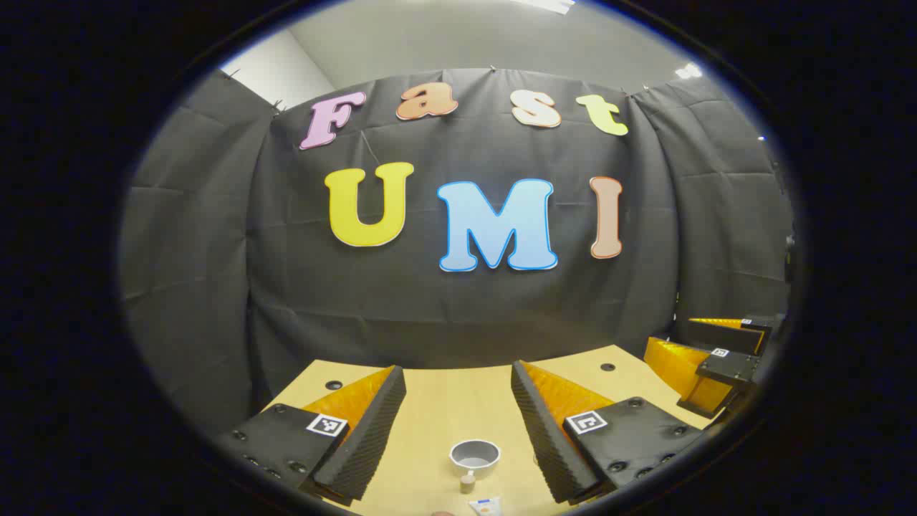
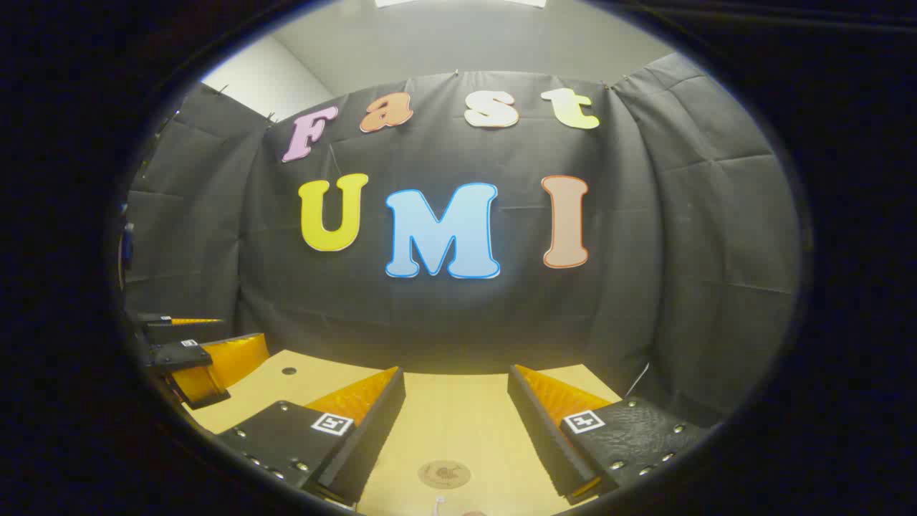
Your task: Put the toothbrush and toothpaste on the desktop into the cup, then pick up the cup and place it on the coaster on the desktop.
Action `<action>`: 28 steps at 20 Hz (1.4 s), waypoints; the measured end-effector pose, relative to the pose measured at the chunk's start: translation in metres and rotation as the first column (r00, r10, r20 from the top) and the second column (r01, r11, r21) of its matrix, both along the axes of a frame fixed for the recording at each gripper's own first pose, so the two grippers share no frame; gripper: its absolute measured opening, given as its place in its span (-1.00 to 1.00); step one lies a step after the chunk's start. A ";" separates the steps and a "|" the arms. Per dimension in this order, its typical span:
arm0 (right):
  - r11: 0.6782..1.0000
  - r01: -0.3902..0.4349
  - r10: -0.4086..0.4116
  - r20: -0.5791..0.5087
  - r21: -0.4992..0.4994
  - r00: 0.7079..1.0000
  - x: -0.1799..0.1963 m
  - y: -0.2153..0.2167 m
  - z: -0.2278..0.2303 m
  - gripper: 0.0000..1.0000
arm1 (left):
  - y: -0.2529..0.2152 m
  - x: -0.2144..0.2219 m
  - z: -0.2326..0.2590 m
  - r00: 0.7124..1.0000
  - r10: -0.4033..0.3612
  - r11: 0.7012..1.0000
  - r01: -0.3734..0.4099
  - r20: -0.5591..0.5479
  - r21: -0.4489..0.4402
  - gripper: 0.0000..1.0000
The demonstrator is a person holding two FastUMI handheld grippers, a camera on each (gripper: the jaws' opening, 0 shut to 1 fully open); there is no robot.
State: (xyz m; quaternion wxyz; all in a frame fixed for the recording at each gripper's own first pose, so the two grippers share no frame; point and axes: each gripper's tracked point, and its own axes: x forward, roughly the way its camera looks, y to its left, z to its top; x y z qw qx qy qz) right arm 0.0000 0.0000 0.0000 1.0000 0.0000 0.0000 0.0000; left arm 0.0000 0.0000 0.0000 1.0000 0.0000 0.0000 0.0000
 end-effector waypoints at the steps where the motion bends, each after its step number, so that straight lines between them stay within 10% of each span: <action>1: 1.000 0.000 0.000 -0.003 0.000 1.000 0.001 0.000 0.000 0.82 | -0.003 0.000 -0.001 1.000 -0.002 1.000 0.002 -0.001 -0.002 0.87; 18: 1.000 -0.022 0.022 -0.136 -0.005 0.990 0.017 -0.004 -0.050 0.82 | -0.020 0.014 -0.051 0.990 -0.015 1.000 0.013 -0.137 -0.016 0.86; 28: 0.999 -0.038 0.045 -0.466 0.024 0.884 0.010 0.000 -0.169 0.83 | -0.035 -0.008 -0.195 0.881 -0.065 0.996 0.028 -0.469 -0.086 0.91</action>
